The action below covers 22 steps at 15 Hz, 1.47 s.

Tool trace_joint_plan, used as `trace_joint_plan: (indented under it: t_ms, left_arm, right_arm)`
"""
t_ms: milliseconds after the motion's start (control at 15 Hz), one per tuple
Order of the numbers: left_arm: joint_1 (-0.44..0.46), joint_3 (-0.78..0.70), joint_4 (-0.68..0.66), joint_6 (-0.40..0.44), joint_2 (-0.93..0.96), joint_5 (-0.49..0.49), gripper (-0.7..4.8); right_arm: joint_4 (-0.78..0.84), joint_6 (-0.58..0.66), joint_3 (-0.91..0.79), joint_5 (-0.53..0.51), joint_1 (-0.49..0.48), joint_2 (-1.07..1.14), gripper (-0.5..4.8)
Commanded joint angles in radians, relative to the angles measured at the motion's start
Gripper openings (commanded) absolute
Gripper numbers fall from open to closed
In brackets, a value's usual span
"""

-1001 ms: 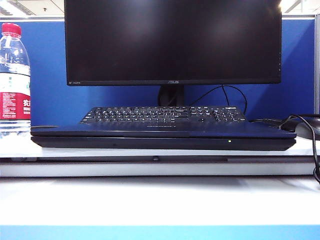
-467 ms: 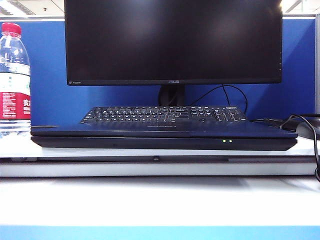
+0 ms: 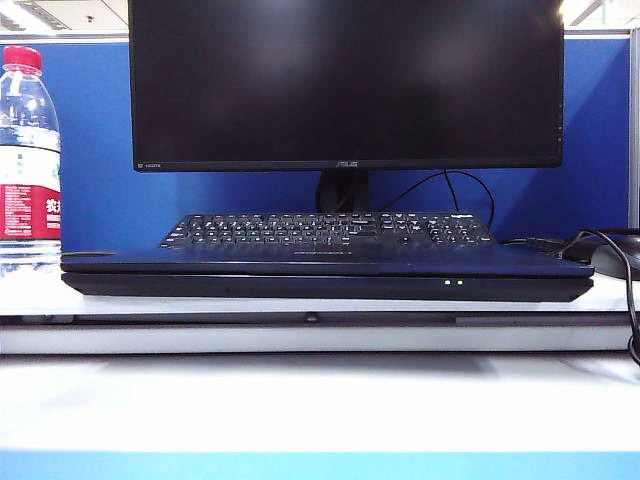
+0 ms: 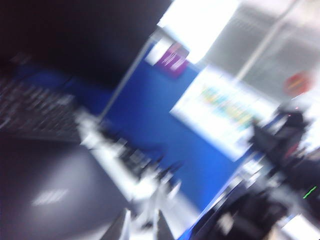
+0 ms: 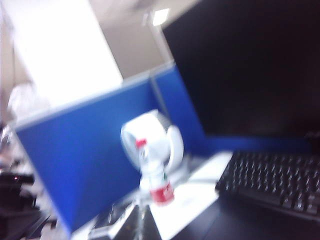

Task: Open the lid of the black laptop.

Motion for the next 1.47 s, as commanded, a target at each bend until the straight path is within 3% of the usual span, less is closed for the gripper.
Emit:
trace_joint_plan:
  t_ms: [67, 334, 534, 667, 934, 1001, 1201, 1468]
  left_arm:
    - [0.0, 0.061, -0.274, 0.192, 0.091, 0.002, 0.72]
    - [0.0, 0.119, -0.461, 0.357, 0.235, -0.001, 0.73]
    - [-0.014, 0.142, -0.51, 0.39, 0.366, -0.008, 0.75]
    - [-0.087, 0.145, -0.521, 0.396, 0.428, -0.082, 0.76]
    - [-0.293, 0.156, -0.536, 0.368, 0.519, -0.325, 0.76]
    - [-0.372, 0.156, -0.536, 0.348, 0.555, -0.441, 0.76]
    - [-0.489, 0.155, -0.496, 0.3, 0.584, -0.648, 0.75]
    - [-0.516, 0.155, -0.391, 0.299, 0.612, -0.694, 0.75]
  right_arm:
    - [-0.162, -0.097, 0.103, -0.034, 0.019, 0.15, -0.02]
    - [-0.283, -0.153, 0.185, 0.021, 0.156, 0.317, -0.02]
    - [-0.504, -0.288, 0.27, 0.221, 0.372, 0.434, -0.02]
    - [-0.571, -0.321, 0.279, 0.451, 0.57, 0.478, -0.02]
    - [-0.653, -0.315, 0.279, 0.669, 0.789, 0.575, -0.02]
    - [-0.657, -0.304, 0.276, 0.725, 0.845, 0.609, -0.02]
    - [-0.658, -0.274, 0.262, 0.801, 0.887, 0.642, -0.02]
    - [-0.64, -0.213, 0.164, 0.83, 0.888, 0.652, -0.02]
